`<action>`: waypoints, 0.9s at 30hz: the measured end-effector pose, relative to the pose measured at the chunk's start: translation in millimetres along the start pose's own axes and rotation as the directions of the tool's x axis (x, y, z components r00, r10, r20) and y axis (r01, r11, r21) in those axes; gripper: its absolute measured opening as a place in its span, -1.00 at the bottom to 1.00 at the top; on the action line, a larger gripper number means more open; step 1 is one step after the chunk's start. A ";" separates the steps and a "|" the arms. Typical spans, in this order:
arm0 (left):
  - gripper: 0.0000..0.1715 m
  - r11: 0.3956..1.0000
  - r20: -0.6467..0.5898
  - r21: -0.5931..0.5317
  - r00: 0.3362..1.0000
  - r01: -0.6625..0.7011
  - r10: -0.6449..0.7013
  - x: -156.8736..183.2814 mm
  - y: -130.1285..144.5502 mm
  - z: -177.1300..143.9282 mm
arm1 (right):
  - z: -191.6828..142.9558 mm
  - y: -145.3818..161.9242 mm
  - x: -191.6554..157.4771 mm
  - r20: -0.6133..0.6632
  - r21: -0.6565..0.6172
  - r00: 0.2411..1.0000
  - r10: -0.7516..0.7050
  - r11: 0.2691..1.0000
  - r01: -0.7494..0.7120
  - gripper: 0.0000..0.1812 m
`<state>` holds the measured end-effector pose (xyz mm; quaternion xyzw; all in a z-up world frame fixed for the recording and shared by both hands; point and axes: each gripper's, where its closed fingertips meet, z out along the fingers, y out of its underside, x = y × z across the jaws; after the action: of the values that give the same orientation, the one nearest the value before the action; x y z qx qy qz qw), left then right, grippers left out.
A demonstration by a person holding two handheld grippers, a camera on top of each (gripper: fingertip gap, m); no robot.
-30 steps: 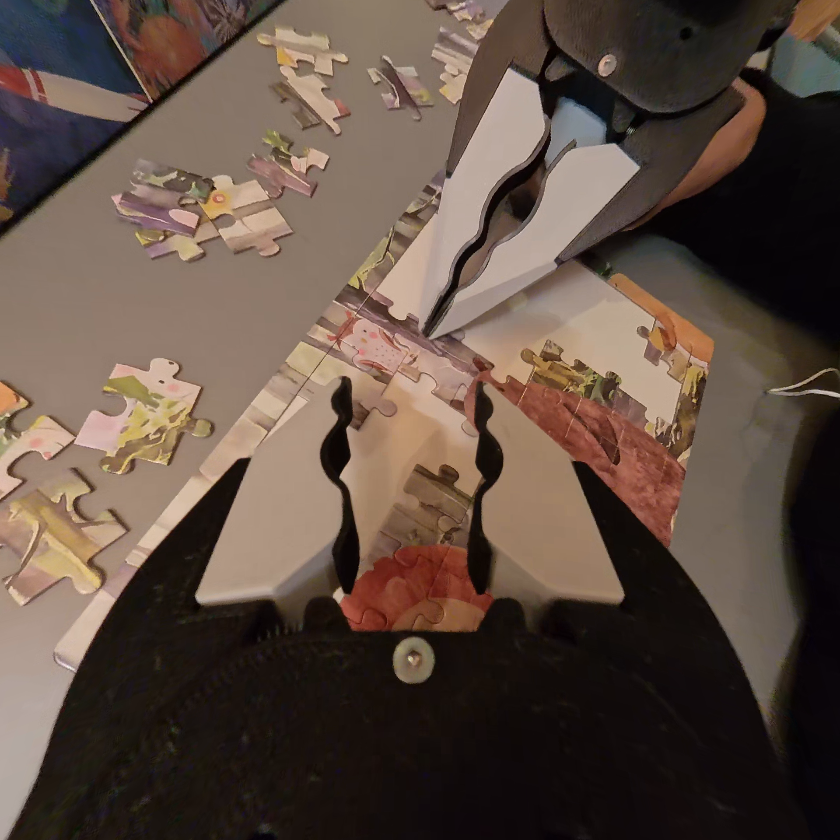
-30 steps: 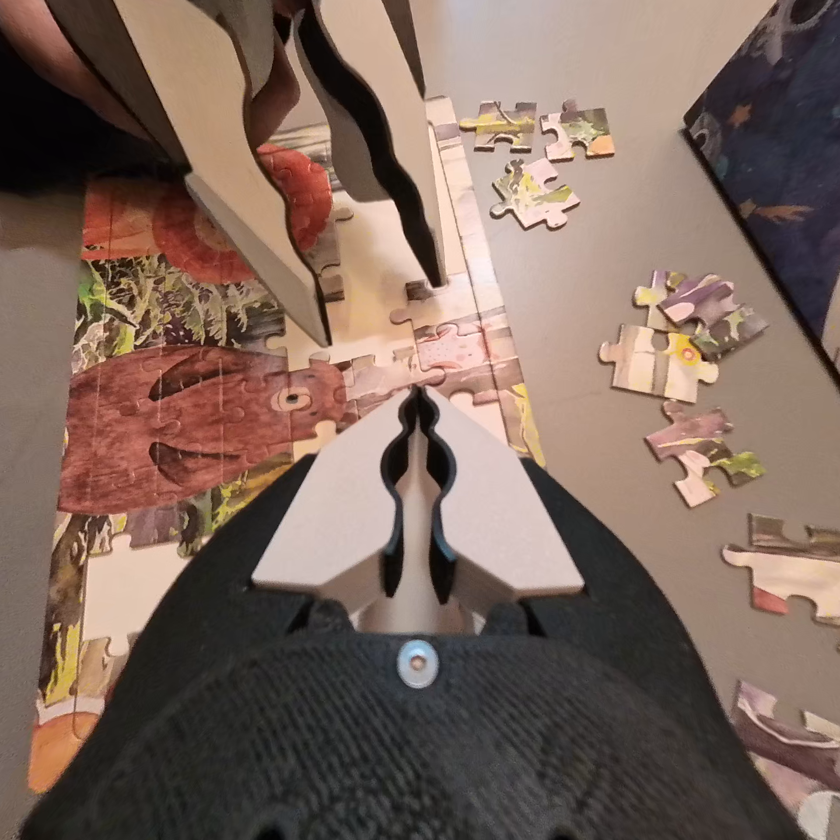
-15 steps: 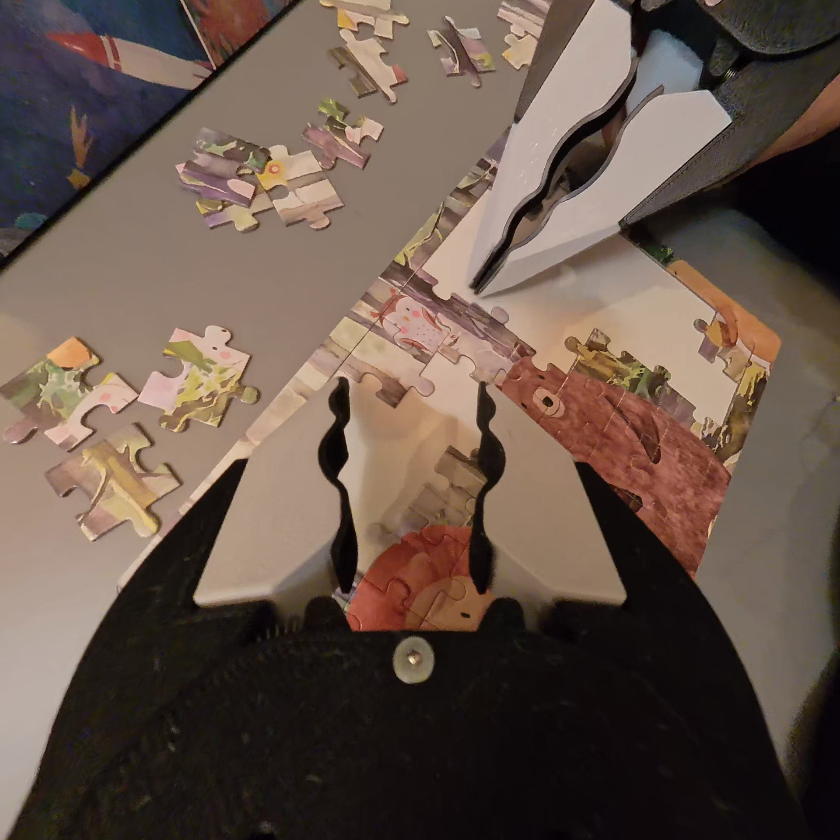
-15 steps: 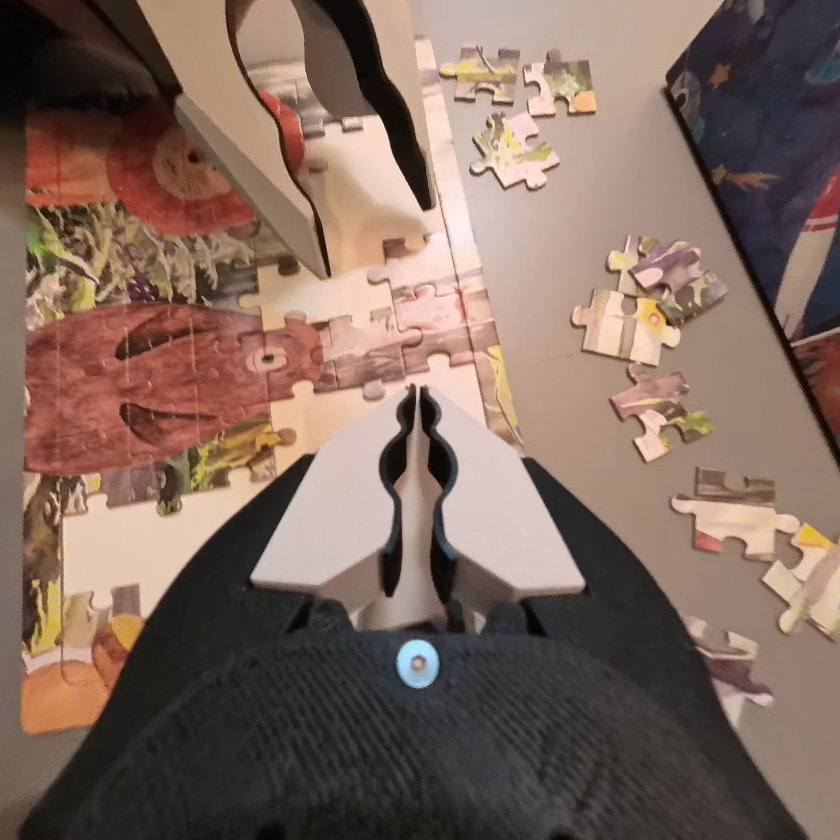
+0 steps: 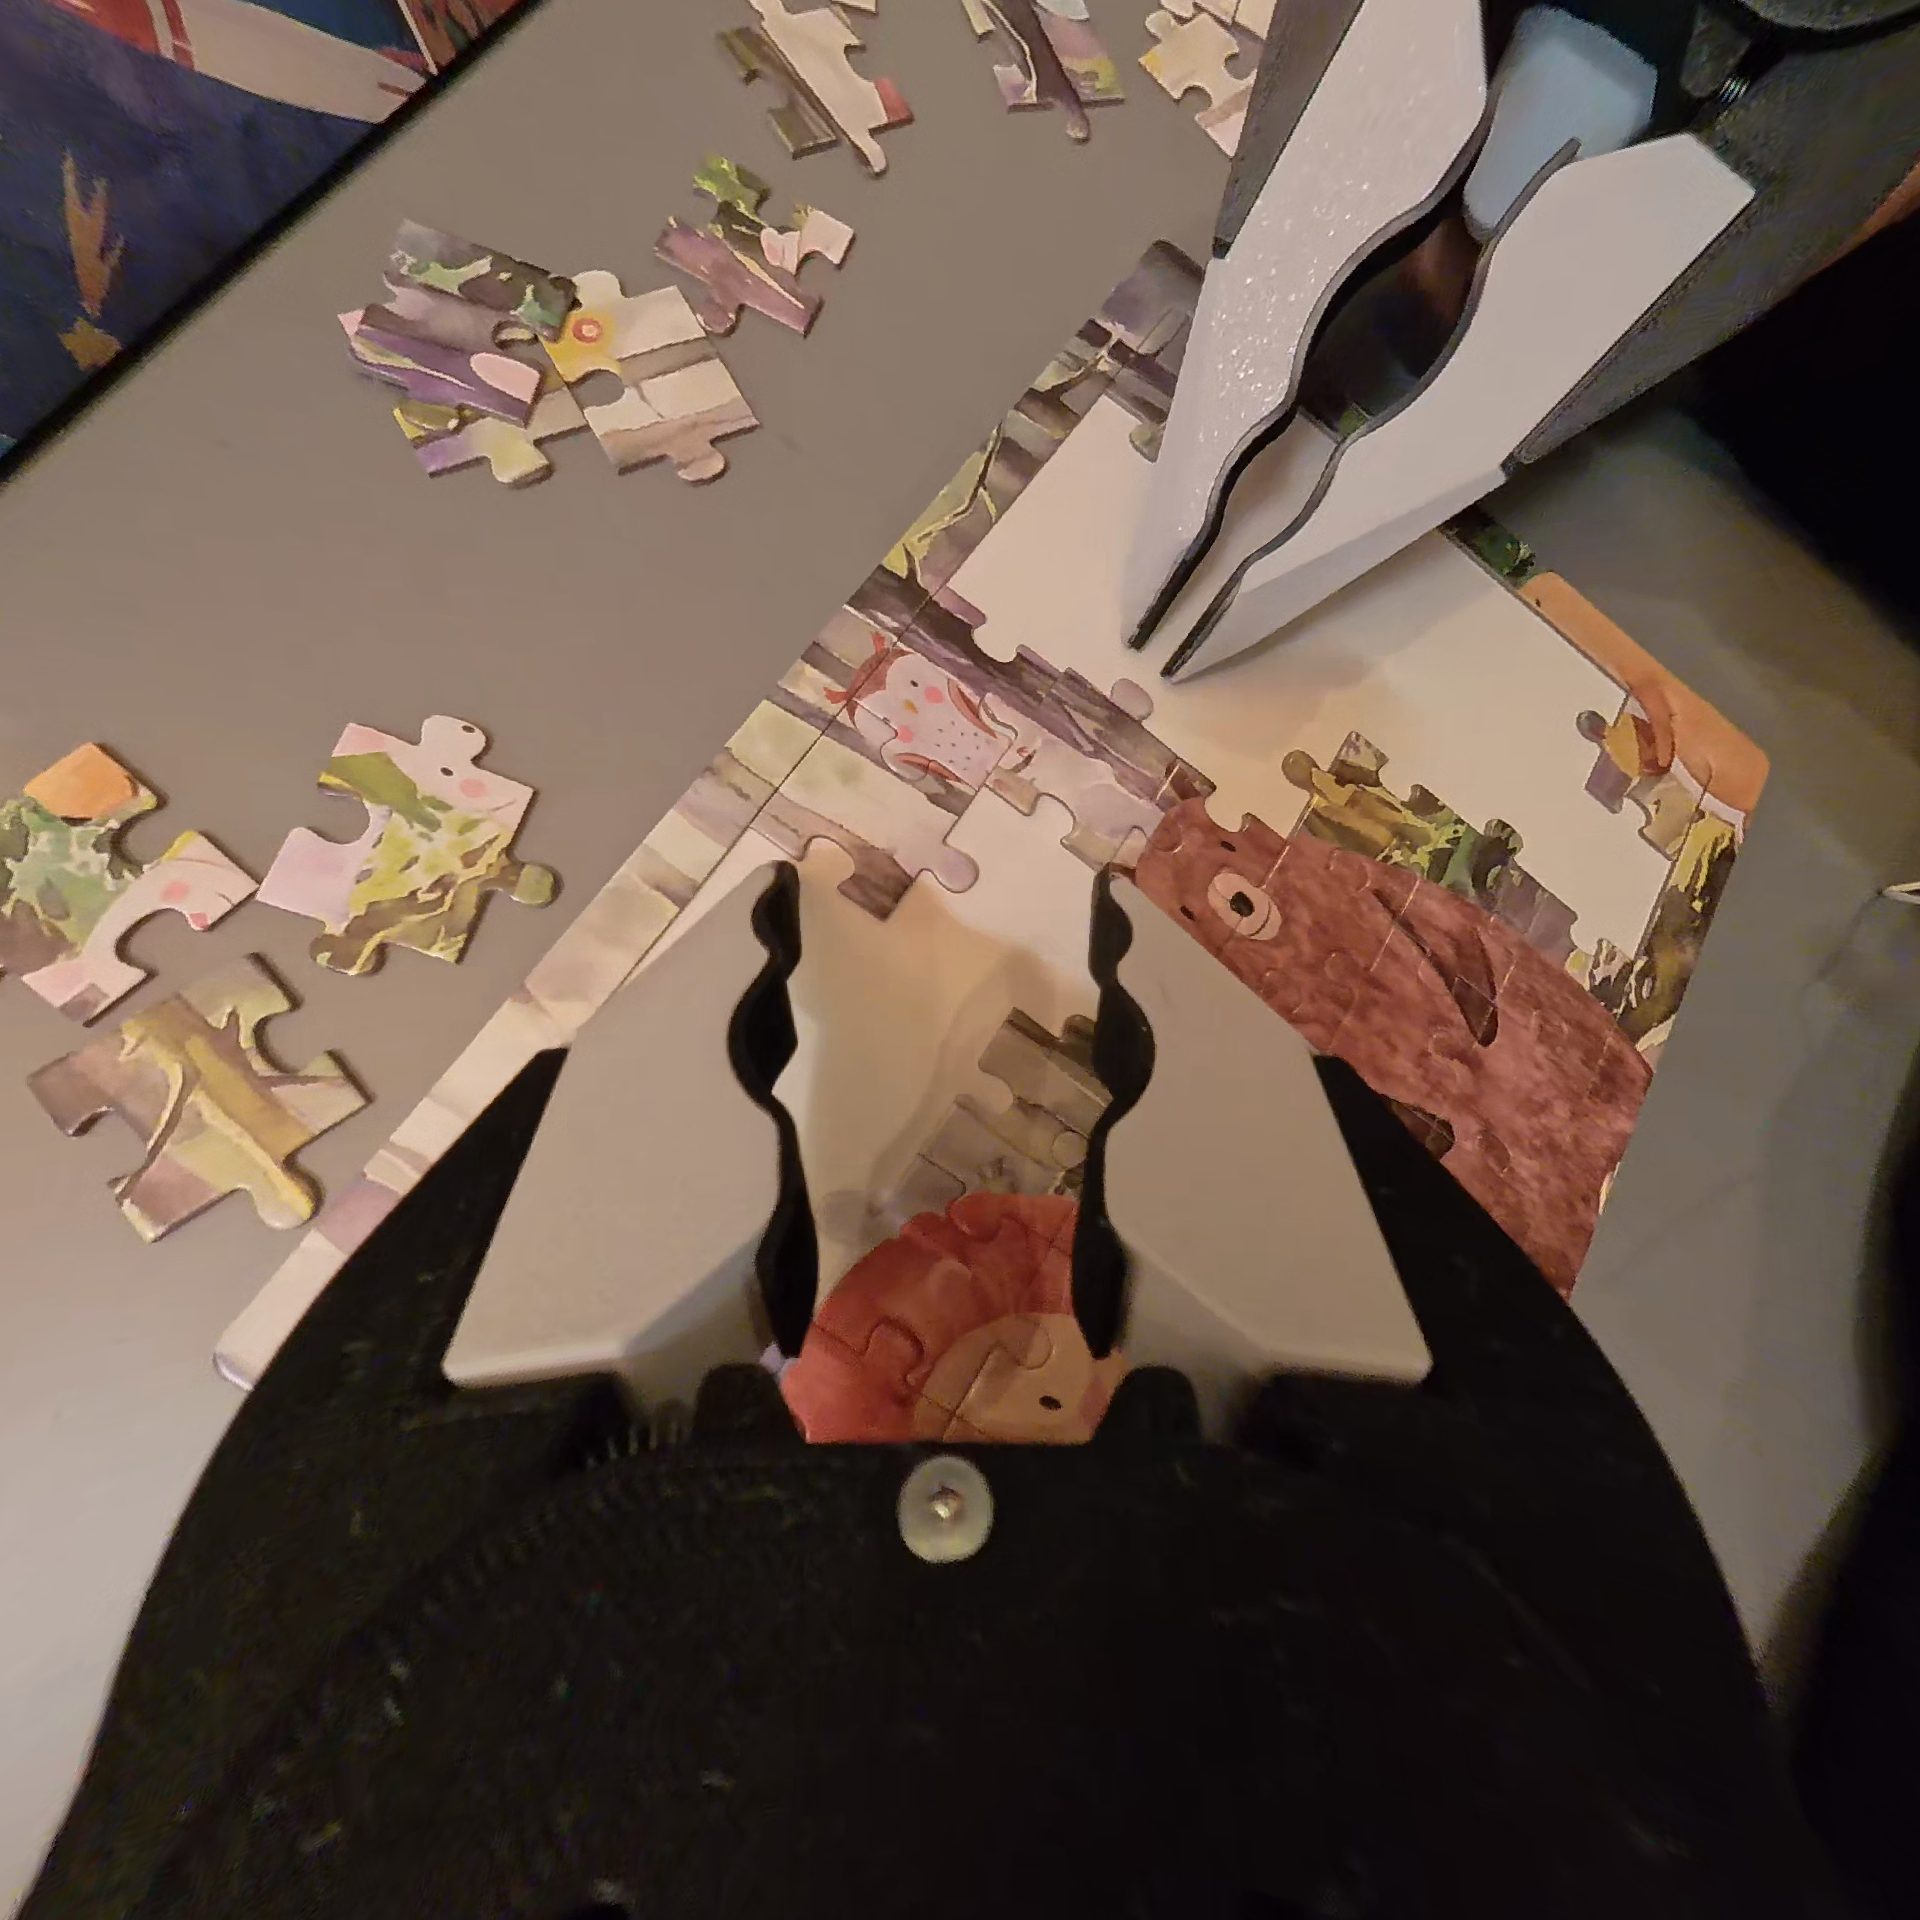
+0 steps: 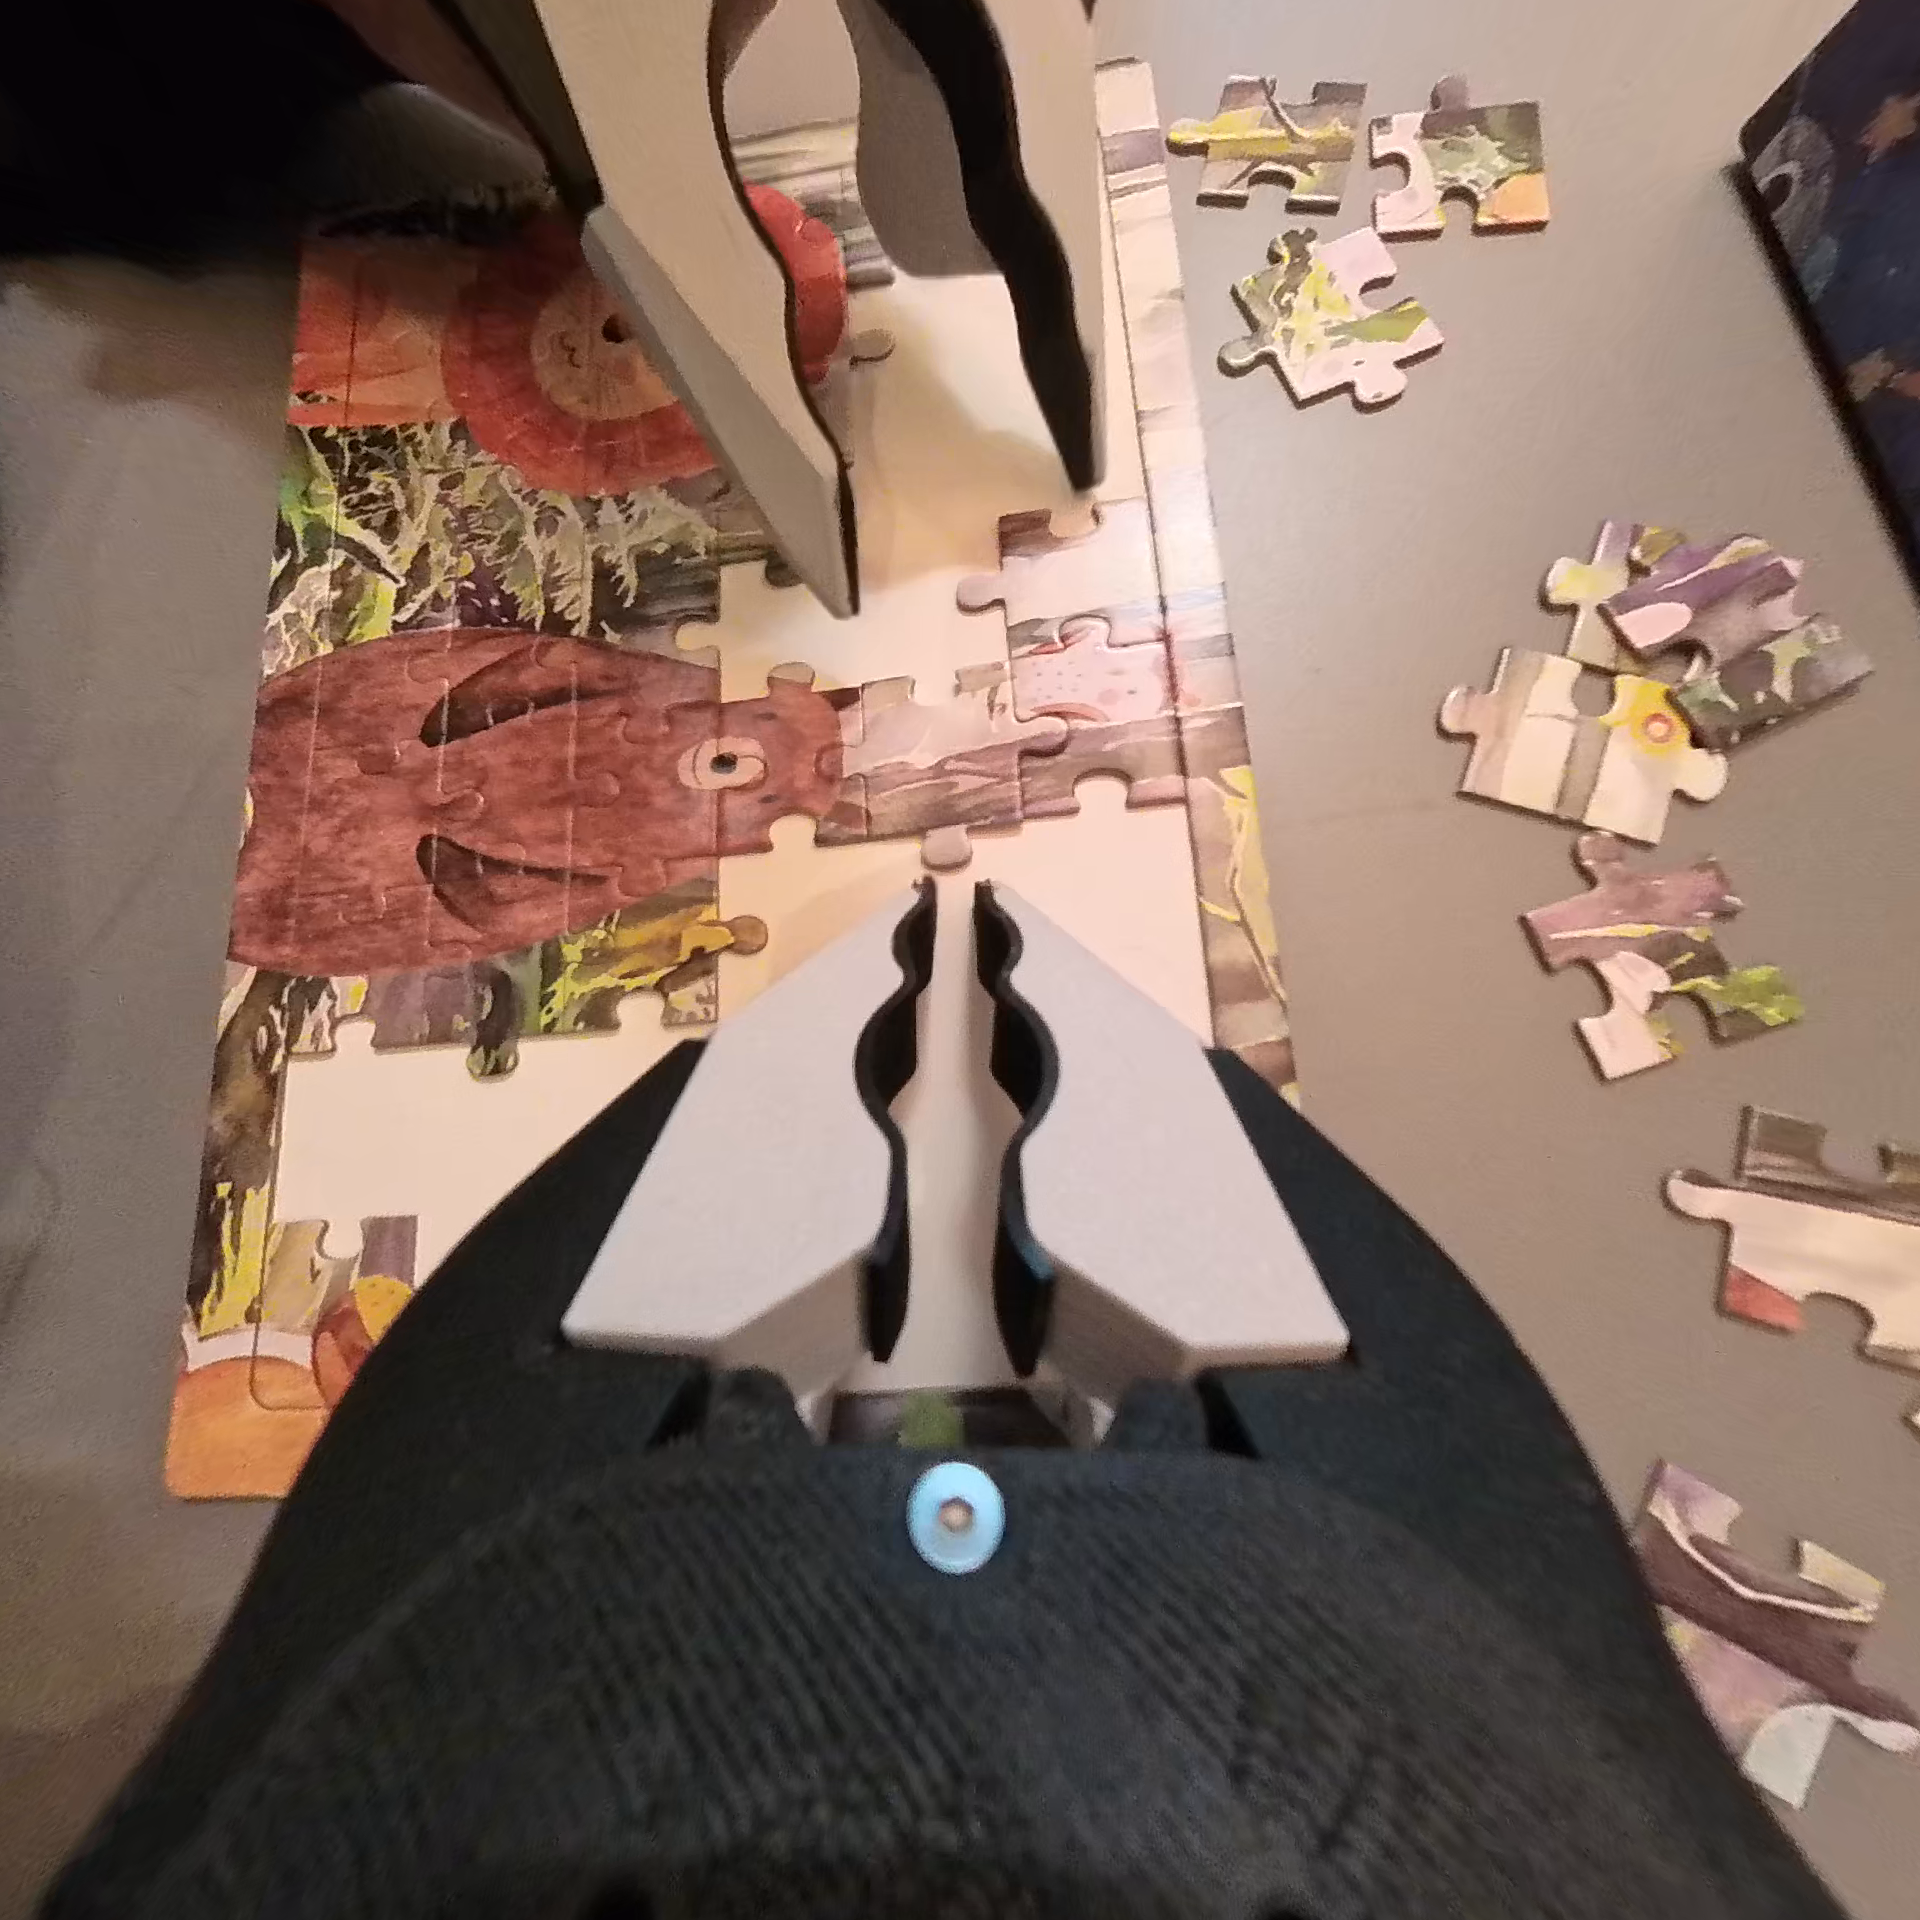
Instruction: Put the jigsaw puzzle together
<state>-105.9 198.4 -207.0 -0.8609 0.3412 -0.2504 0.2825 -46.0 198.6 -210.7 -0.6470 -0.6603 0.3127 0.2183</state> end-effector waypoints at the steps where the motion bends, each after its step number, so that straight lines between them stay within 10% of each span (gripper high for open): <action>1: -0.36 1.000 -0.005 -0.003 1.000 0.001 -0.001 0.9 0.6 0.9 | -0.1 0.1 -0.3 0.002 0.000 1.000 -0.001 1.000 0.001 -0.95; 27: -0.31 0.998 -0.111 0.046 0.993 0.049 -0.043 12.7 -5.8 3.5 | -0.3 -10.0 -3.6 -0.012 0.030 0.999 -0.030 0.999 0.031 -0.95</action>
<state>-93.0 193.7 -202.7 -0.8463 0.3299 -0.3119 0.2785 -52.7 195.4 -203.1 -0.6353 -0.6641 0.3154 0.2365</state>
